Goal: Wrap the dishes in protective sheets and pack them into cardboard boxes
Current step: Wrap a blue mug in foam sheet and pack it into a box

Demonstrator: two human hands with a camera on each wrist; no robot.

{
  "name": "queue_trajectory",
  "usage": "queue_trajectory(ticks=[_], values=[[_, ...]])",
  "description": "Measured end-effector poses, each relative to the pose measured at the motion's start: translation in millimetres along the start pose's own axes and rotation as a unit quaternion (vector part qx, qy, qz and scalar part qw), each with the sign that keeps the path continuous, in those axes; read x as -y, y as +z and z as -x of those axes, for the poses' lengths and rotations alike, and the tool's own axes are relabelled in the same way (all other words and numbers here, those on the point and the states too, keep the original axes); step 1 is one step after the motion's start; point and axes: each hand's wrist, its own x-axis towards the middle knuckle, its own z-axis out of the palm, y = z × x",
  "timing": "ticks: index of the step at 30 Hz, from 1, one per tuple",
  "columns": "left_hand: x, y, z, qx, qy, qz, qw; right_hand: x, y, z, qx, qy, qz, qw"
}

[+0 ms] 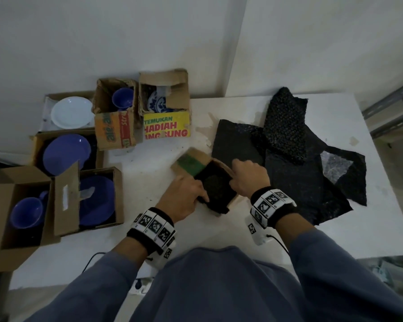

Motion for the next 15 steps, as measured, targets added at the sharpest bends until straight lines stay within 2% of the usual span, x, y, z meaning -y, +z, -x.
queue_trajectory(ticks=[2,4,5,7,9,10,11,13,15], values=[[8,-3,2,-0.038,-0.011,-0.016,0.999,-4,-4,7,0.091,0.003,0.014,0.996],[11,-4,4,-0.089,-0.034,-0.034,0.995,-5,-5,13,0.122,-0.003,0.026,0.992],[11,-3,6,-0.118,-0.061,-0.021,0.991,-4,-5,15,0.102,0.001,0.034,0.994],[4,-3,10,-0.149,-0.157,0.063,0.974,0,-6,15,0.009,0.008,0.018,1.000],[-1,5,13,-0.093,-0.255,0.138,0.952,4,-6,10,-0.073,-0.031,-0.029,0.996],[-3,9,15,-0.047,-0.277,0.169,0.945,6,-5,6,-0.083,-0.069,-0.037,0.993],[-4,11,17,-0.013,-0.280,0.203,0.938,8,-5,3,-0.075,-0.108,-0.030,0.991],[-6,14,19,0.001,-0.262,0.246,0.933,13,-2,-1,-0.051,-0.150,-0.008,0.987],[-5,9,16,-0.008,-0.252,0.200,0.947,15,1,-2,-0.039,-0.147,0.000,0.988]])
